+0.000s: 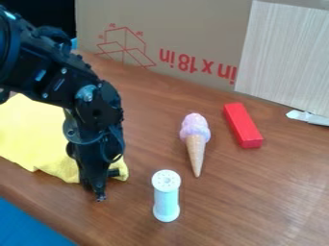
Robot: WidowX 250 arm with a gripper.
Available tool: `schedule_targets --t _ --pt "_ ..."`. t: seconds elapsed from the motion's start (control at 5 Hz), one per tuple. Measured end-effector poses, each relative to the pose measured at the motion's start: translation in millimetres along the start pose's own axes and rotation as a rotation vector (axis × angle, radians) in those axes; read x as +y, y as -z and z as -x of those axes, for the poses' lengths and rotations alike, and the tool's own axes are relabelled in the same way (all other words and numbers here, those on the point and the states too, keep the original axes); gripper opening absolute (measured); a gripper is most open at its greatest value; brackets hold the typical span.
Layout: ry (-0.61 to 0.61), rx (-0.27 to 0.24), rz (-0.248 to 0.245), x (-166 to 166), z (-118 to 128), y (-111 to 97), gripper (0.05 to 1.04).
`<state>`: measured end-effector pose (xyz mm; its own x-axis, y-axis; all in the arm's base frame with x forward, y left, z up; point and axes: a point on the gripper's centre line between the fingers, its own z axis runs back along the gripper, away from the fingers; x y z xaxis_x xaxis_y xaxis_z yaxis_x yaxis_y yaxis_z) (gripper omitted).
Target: Fold the cloth the cloth from bottom right to top left
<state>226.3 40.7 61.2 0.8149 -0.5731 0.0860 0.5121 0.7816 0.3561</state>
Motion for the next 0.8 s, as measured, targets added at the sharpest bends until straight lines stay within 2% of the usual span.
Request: schedule_targets --t 0.2,0.4,0.6,0.8 --pt "0.01 -0.004 0.021 -4 0 -1 0.158" --pt "0.013 -0.025 0.09 -5 5 -13 0.069" --pt "0.036 -0.057 0.158 -11 11 -31 0.057" --pt "0.052 -0.079 0.194 -15 16 -46 0.056"
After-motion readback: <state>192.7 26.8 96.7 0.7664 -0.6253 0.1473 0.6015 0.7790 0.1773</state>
